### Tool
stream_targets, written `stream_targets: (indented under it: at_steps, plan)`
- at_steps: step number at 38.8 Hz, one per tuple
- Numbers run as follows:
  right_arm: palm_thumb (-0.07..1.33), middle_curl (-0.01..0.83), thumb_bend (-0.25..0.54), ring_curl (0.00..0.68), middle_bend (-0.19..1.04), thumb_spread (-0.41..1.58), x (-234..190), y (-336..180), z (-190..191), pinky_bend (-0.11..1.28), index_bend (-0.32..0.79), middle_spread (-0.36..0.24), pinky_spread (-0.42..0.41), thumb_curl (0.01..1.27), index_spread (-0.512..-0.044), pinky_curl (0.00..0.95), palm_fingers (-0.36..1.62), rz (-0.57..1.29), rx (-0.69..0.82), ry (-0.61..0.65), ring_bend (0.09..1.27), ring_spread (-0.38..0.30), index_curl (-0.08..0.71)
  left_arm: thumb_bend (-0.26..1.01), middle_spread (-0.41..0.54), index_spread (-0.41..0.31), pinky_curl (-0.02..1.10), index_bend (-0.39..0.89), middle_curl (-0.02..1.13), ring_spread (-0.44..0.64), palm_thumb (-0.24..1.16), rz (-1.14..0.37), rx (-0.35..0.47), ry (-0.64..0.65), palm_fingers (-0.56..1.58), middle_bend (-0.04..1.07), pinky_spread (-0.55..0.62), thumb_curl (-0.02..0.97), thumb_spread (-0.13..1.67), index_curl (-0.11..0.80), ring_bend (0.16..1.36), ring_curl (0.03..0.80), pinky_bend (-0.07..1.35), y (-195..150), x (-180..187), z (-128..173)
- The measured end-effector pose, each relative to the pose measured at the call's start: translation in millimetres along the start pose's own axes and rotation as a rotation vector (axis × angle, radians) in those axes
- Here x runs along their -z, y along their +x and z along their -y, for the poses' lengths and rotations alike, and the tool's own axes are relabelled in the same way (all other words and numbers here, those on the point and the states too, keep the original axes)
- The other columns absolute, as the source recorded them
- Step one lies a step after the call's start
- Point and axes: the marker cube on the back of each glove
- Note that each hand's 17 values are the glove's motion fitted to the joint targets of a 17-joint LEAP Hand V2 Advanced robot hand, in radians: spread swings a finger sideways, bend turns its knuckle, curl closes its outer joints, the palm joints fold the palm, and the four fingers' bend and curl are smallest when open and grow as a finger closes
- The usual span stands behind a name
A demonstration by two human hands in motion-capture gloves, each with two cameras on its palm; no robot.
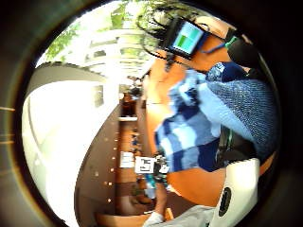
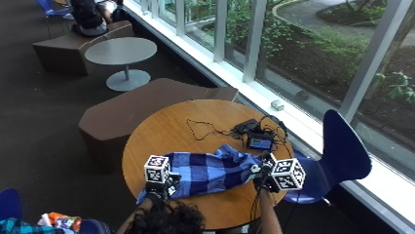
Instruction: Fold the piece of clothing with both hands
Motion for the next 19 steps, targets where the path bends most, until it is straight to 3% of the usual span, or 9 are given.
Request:
stream_targets:
  at_steps: [5, 9, 13, 19]
  plan:
    - [1.06, 0.453, 0.007, 0.47, 0.27, 0.81, -1.0, -61.4, -13.5, 0.93, 0.04, -0.182, -0.305, 0.55, -0.264, 0.46, 0.98, 0.054, 0.137, 0.017, 0.74, -0.25, 0.113, -0.05, 0.203, -0.091, 0.37, 0.17, 0.34, 0.41, -0.07, -0.117, -0.007, 0.004, 0.04, 0.19, 0.46, 0.082, 1.23, 0.343, 0.59, 0.302, 0.61, -15.2, 16.3, -6.2]
    - [1.08, 0.461, -0.011, 0.472, 0.27, 0.7, -24.4, -139.9, -46.7, 0.91, 0.01, -0.191, -0.316, 0.58, -0.259, 0.449, 0.96, -0.054, 0.349, -0.066, 0.73, -0.257, 0.101, -0.04, 0.181, -0.088, 0.36, 0.16, 0.34, 0.41, -0.05, -0.356, 0.043, 0.13, 0.1, 0.19, 0.45, 0.088, 1.23, 0.345, 0.61, 0.301, 0.59, -38.1, 62.0, -28.7]
    - [1.09, 0.469, -0.023, 0.47, 0.28, 0.6, -77.6, -207.7, -83.1, 0.89, -0.01, -0.207, -0.33, 0.6, -0.256, 0.437, 0.92, -0.248, 0.576, -0.149, 0.73, -0.271, 0.078, 0.02, 0.126, -0.079, 0.36, 0.14, 0.36, 0.33, 0.05, -0.545, 0.129, 0.264, 0.26, 0.25, 0.4, 0.12, 1.28, 0.335, 0.63, 0.303, 0.59, -79.3, 92.9, -47.0]
    - [1.1, 0.471, -0.028, 0.459, 0.27, 0.49, -181.4, -252.6, -129.3, 0.87, 0.0, -0.233, -0.349, 0.63, -0.26, 0.419, 0.91, -0.489, 0.78, -0.29, 0.71, -0.292, 0.051, 0.06, 0.057, -0.083, 0.35, 0.13, 0.39, 0.24, 0.13, -0.591, 0.247, 0.392, 0.36, 0.29, 0.31, 0.151, 1.36, 0.328, 0.63, 0.311, 0.56, -122.4, 115.5, -79.6]
